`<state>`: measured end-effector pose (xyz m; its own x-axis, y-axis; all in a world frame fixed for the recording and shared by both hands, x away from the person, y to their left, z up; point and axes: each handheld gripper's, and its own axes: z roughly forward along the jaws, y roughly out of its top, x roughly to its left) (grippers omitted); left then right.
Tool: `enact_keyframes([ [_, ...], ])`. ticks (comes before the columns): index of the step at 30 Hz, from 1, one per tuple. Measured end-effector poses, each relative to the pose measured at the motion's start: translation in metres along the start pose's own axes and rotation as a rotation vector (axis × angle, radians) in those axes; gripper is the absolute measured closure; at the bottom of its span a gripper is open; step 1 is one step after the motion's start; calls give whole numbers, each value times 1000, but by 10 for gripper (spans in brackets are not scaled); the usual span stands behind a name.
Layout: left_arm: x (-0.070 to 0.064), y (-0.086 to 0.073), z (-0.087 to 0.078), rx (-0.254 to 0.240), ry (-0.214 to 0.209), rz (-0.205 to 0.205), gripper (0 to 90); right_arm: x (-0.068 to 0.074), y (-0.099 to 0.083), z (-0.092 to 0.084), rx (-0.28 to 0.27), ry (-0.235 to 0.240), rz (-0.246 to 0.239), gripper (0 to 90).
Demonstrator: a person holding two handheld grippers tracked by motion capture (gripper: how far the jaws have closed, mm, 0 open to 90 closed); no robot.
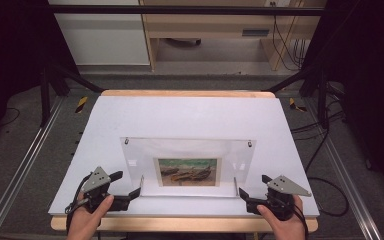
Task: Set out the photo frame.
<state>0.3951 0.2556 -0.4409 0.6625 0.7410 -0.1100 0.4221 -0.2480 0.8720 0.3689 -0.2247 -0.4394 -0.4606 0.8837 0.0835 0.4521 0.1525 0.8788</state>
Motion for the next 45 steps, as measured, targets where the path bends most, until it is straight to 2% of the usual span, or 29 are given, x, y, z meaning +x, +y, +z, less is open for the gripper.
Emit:
enact_keyframes([
  [5, 4, 0, -3, -10, 21, 14, 89, -3, -1, -4, -10, -21, 10, 93],
  [13, 13, -2, -8, -16, 55, 13, 93, -12, -3, -10, -25, -61, 33, 92],
  [14, 15, -2, -9, -19, 65, 7, 97, -14, -3, -10, -30, -78, 34, 92],
  [20, 20, -3, -11, -24, 85, -8, 97, -17, -4, -13, -36, -104, 51, 92],
  [22, 24, -5, -11, -10, 107, -18, 97, -21, -4, -15, -48, -136, 63, 93],
  [27, 28, -6, -12, -8, 135, -26, 101, -27, -5, -17, -57, -155, 85, 93],
  [29, 32, -7, -13, -11, 160, -34, 101, -29, -6, -18, -56, -167, 98, 93],
  [33, 35, -8, -14, -7, 182, -28, 102, -30, -7, -17, -42, -178, 102, 93],
  [34, 36, -8, -13, -3, 198, -6, 114, -31, -7, -16, -37, -186, 95, 91],
  [40, 38, -8, -13, -3, 238, 18, 114, -32, -8, -14, -22, -202, 83, 91],
  [45, 42, -8, -13, -1, 270, 20, 114, -34, -8, -12, -18, -214, 73, 92],
])
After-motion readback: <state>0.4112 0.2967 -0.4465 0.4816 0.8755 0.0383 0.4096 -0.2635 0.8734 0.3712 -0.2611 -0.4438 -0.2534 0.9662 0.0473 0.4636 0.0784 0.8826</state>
